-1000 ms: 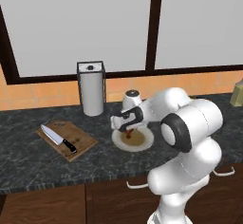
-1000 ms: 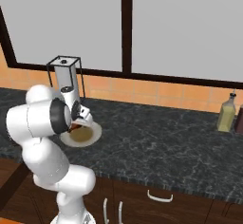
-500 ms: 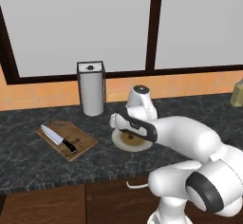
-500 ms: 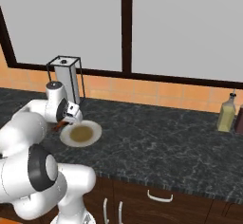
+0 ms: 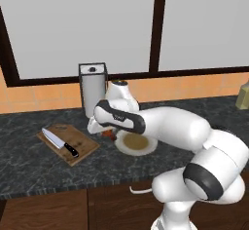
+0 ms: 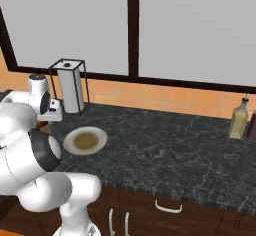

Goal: Pick up the knife from the drawer and place it on the cutting board. Then place the meat from the plate to the cutting board.

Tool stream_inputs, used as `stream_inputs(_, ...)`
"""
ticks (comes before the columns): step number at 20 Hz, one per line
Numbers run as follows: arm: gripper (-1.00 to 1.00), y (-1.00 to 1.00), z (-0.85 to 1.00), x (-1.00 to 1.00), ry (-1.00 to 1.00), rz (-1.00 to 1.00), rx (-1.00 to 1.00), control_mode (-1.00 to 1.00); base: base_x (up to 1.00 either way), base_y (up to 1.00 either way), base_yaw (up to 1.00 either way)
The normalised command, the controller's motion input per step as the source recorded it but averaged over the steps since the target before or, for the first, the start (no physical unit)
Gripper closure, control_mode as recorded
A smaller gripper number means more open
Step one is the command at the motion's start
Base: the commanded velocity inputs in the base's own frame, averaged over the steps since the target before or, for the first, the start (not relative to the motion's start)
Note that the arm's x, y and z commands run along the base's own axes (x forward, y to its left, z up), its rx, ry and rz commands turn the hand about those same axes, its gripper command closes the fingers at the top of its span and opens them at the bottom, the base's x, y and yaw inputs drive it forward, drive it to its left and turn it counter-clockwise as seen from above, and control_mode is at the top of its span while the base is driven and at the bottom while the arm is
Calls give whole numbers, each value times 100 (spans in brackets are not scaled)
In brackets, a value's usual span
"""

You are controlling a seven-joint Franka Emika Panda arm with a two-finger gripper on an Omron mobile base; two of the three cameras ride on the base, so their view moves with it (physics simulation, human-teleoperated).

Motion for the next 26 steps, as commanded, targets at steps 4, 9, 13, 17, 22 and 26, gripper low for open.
stream_inputs(4,100,85,-1,0,2,17,-3,-100,0,0,0)
stream_inputs(9,100,69,-8,16,0,18,-8,-100,0,0,0)
stream_inputs(13,100,51,-19,43,0,17,-4,-100,0,0,0)
stream_inputs(17,100,23,-44,63,0,12,-1,-100,0,0,0)
stream_inputs(22,100,12,-46,46,0,11,-2,-100,0,0,0)
stream_inputs(26,100,11,-28,21,0,10,-3,-100,0,0,0)
